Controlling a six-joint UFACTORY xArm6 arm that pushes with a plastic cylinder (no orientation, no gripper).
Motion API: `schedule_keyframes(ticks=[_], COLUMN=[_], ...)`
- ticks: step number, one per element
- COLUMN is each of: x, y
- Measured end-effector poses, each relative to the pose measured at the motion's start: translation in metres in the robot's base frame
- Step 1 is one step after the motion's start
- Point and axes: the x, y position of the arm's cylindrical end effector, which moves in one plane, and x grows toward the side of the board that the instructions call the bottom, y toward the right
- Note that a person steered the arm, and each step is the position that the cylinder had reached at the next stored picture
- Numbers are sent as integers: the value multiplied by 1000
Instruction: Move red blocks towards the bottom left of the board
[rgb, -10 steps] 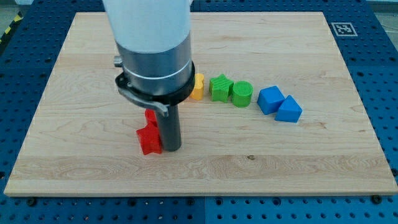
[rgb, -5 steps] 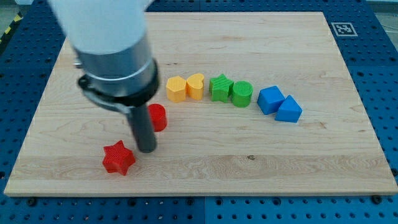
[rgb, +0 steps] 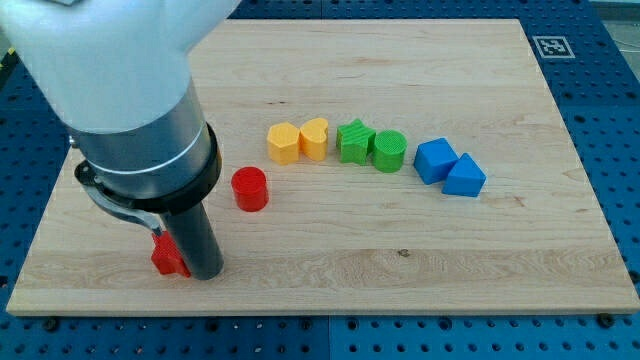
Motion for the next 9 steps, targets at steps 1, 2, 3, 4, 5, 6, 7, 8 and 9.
schedule_keyframes(ticks=[1,2,3,4,5,6,7,8,9], x=[-15,-56,-86,-94,-94,-91,-94,-102,-102], y=[65,145,156,112,43,-18,-25,-25,-32])
